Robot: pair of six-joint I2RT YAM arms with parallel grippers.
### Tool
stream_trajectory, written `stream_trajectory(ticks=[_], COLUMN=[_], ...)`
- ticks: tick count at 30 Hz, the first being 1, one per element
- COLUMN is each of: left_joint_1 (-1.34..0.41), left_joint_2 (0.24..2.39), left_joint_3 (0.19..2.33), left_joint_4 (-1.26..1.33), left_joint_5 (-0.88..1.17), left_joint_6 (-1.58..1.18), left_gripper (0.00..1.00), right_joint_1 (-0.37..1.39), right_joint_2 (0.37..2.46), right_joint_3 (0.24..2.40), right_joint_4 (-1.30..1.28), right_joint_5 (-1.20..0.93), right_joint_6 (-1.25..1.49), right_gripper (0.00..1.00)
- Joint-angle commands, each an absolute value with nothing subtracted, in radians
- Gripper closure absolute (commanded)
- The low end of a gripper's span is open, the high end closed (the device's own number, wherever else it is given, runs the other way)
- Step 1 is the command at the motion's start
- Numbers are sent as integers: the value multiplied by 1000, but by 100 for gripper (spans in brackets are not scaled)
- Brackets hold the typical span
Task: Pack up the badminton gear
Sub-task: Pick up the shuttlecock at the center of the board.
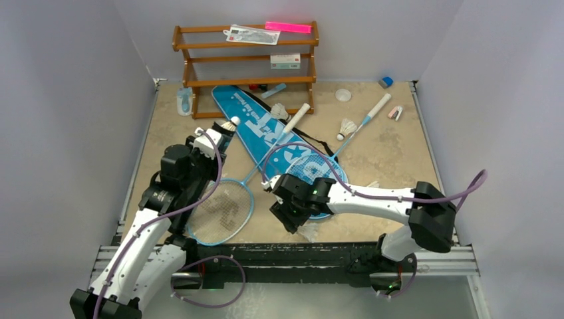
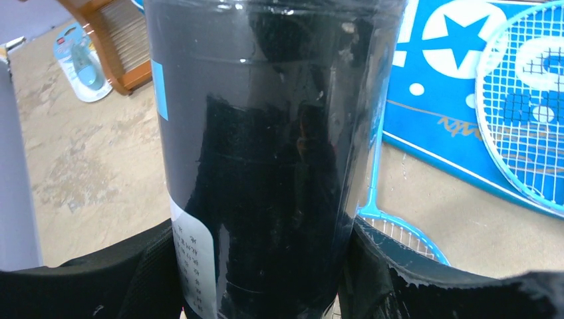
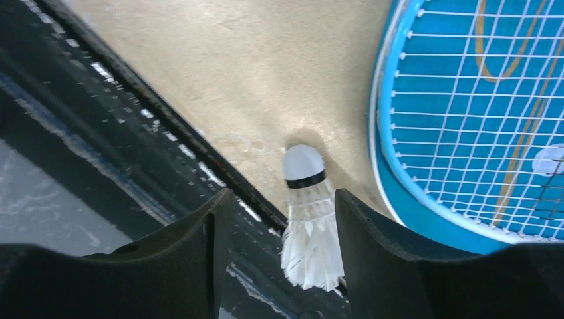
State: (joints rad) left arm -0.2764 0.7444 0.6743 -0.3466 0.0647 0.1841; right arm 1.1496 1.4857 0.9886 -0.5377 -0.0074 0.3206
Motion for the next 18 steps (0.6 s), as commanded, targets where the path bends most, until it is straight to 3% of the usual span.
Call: stream_trajectory(ticks=[1, 9, 18], left_joint_1=[-266, -264, -262], left_joint_2=[708, 689, 677], left_joint_3=[686, 678, 673], left_joint_4=[-271, -265, -260], left_joint_5=[2, 2, -28], left_joint_6=[137, 143, 145], left_gripper=[58, 58, 58], right_joint_1=[1152, 1234, 1246], right_joint_2=[1539, 1692, 1789], right_joint_3=[1048, 1160, 1178], right_joint_4=[-596, -718, -746], right_joint_5=[78, 217, 169], right_joint_6=[299, 227, 208], right_gripper=[40, 40, 42])
